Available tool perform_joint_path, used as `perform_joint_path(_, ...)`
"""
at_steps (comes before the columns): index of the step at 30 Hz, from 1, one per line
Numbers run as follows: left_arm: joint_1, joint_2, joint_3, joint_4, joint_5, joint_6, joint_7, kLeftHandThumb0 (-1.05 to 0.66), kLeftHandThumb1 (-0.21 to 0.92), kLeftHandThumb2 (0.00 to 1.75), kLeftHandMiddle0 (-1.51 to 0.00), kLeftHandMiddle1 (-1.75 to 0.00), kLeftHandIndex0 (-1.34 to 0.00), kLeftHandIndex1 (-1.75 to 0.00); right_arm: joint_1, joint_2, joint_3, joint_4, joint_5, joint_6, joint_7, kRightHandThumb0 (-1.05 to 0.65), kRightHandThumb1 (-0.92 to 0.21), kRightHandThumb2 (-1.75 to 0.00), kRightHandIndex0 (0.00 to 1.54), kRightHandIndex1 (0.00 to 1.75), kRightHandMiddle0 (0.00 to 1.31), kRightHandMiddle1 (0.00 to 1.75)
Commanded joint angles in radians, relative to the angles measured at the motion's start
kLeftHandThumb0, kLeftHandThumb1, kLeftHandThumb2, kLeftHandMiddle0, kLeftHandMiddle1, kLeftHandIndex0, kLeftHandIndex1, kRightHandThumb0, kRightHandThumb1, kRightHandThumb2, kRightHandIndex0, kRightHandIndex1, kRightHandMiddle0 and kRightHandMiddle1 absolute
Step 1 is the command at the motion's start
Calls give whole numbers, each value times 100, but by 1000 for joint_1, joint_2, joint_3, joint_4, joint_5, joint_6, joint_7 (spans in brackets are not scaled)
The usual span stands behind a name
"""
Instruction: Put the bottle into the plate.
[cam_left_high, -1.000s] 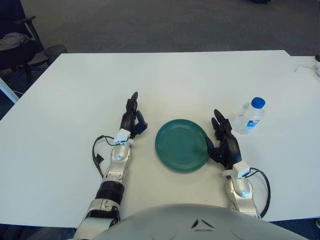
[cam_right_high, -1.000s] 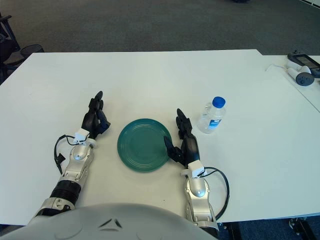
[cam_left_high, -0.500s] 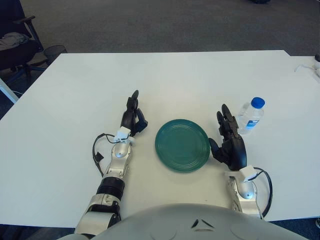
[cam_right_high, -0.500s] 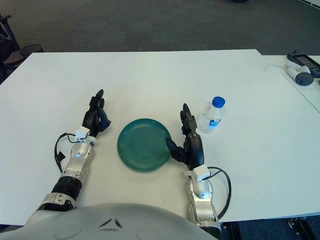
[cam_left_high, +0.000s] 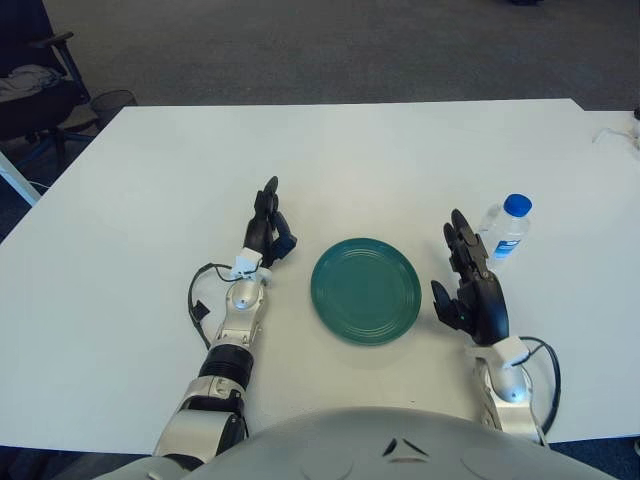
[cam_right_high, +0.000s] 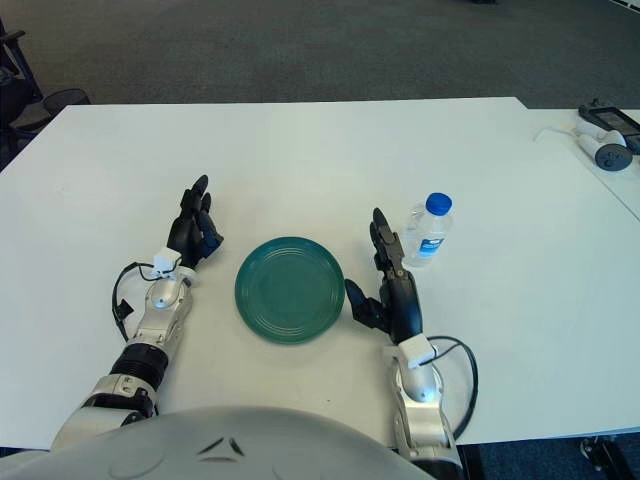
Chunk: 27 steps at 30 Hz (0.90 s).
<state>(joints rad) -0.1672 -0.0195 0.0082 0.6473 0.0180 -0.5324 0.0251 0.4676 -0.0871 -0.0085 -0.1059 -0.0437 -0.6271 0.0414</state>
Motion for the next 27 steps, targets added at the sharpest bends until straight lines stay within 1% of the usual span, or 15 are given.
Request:
perform_joint_path(1,55,-6,0,88,-3,31,-16,-85,92,109,-17,-4,0,-44,39,-6,-11,-111,28,36,7,-99,-92,-64,9,3,0,31)
perform_joint_path(10,34,-5,11,131,-11,18,-28,-85,92,109,-16,-3,0,-43,51,-4,-11,-142,30,69,10,-99,-92,-64,10,4,0,35)
perform_joint_path(27,-22,0,17,233,-8,-13,-39,-85,92,109,-16,-3,0,-40,42,0,-13,-136,28,76,13,-99,-92,-64,10,4,0,35)
